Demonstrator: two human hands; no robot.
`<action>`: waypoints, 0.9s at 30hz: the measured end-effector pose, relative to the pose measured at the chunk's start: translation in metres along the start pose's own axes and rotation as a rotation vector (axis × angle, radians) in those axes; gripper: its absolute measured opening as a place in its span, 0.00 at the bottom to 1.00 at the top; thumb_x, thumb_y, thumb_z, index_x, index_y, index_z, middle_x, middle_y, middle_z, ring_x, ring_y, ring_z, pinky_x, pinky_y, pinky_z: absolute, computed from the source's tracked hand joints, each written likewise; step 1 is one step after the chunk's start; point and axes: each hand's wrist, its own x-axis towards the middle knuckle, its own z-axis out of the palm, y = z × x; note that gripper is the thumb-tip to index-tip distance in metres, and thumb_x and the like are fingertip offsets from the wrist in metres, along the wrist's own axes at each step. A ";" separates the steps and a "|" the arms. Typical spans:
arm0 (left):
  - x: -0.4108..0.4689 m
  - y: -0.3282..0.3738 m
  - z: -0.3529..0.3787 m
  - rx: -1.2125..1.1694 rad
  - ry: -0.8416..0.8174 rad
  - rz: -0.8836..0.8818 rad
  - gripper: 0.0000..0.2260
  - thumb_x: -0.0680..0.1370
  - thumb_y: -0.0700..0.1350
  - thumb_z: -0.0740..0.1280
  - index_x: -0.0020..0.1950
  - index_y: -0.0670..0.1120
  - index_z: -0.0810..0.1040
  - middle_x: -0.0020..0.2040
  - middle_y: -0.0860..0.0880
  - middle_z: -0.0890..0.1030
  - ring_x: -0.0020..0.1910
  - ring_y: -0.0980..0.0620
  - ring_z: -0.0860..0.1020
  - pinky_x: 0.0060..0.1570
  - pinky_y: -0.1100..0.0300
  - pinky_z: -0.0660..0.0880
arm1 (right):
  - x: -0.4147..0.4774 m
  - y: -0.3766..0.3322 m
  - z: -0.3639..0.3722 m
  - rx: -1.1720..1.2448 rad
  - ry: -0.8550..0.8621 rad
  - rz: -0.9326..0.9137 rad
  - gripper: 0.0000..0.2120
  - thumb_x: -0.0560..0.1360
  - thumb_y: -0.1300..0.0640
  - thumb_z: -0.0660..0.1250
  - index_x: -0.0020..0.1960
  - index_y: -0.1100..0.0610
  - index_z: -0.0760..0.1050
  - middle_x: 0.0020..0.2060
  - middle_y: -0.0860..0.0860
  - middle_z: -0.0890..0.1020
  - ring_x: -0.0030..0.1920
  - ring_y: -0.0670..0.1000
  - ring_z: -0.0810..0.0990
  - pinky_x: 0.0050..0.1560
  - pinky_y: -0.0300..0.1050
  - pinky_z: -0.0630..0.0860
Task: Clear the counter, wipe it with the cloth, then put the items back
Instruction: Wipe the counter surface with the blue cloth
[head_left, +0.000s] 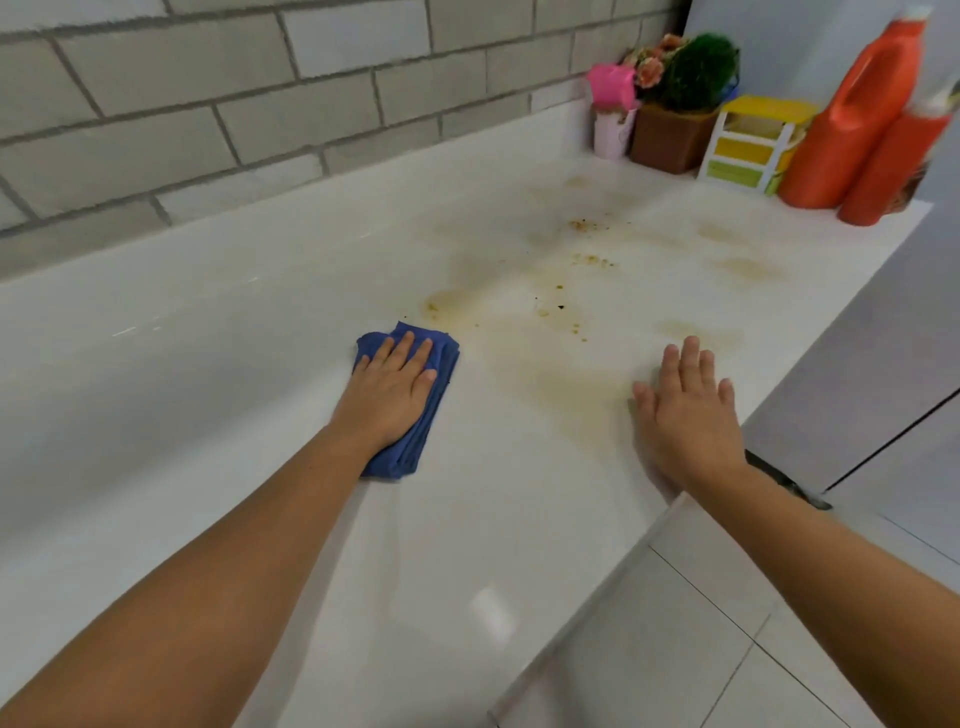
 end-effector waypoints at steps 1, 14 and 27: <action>-0.003 0.005 0.001 -0.004 -0.001 -0.003 0.23 0.83 0.52 0.44 0.77 0.50 0.46 0.78 0.50 0.46 0.77 0.50 0.44 0.74 0.50 0.44 | 0.001 0.011 -0.001 -0.031 -0.021 0.056 0.29 0.82 0.47 0.39 0.76 0.61 0.38 0.76 0.57 0.38 0.76 0.55 0.38 0.76 0.52 0.41; -0.035 0.067 0.012 -0.033 -0.005 0.007 0.23 0.83 0.52 0.45 0.77 0.50 0.47 0.78 0.51 0.46 0.77 0.51 0.44 0.74 0.52 0.43 | -0.008 0.034 0.004 0.030 -0.095 0.063 0.31 0.81 0.44 0.38 0.75 0.63 0.36 0.75 0.59 0.38 0.76 0.55 0.36 0.75 0.50 0.38; -0.069 0.163 0.031 -0.072 -0.041 0.260 0.33 0.76 0.67 0.51 0.77 0.55 0.47 0.78 0.54 0.46 0.77 0.53 0.44 0.74 0.51 0.42 | -0.025 0.052 -0.016 0.525 -0.004 -0.076 0.27 0.83 0.49 0.44 0.77 0.55 0.39 0.76 0.57 0.42 0.76 0.55 0.39 0.74 0.51 0.40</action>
